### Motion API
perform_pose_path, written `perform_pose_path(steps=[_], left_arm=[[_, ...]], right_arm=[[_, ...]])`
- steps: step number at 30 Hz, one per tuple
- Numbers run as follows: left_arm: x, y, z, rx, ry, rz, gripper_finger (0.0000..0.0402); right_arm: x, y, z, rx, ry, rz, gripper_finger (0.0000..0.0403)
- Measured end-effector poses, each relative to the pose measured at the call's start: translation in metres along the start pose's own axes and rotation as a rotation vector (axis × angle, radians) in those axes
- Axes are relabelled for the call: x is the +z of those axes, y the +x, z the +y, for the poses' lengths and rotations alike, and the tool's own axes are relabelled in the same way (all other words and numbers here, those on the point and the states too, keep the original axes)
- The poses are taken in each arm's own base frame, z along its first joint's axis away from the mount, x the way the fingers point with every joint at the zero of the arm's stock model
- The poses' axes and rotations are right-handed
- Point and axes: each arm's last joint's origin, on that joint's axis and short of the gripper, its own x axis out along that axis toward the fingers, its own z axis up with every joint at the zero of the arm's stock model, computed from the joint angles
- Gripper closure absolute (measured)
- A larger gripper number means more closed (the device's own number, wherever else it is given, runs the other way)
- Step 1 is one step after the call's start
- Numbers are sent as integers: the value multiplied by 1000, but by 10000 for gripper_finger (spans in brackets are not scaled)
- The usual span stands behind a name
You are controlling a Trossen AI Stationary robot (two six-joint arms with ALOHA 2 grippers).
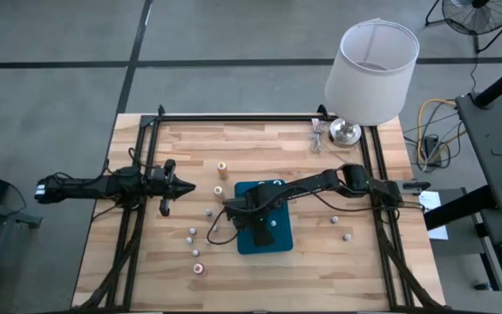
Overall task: Pick & Place food coloring
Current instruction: Put the small pink food coloring bottle into the blue bin, then put the small blue food coloring bottle into the blue bin
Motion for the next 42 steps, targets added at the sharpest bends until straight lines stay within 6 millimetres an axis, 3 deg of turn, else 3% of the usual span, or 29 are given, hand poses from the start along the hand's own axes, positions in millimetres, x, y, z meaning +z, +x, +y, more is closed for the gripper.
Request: perform_pose_path(steps=[8,18,27,42], left_arm=[[0,0,0,0,0,0,402],[0,0,0,0,0,0,402],[0,0,0,0,0,0,402],[0,0,0,1,0,2,402]], right_arm=[[0,0,0,-1,0,0,342],[0,0,0,-3,15,-3,284],[2,-5,1,-3,29,-13,261],[3,-47,6,-6,25,-67,254]])
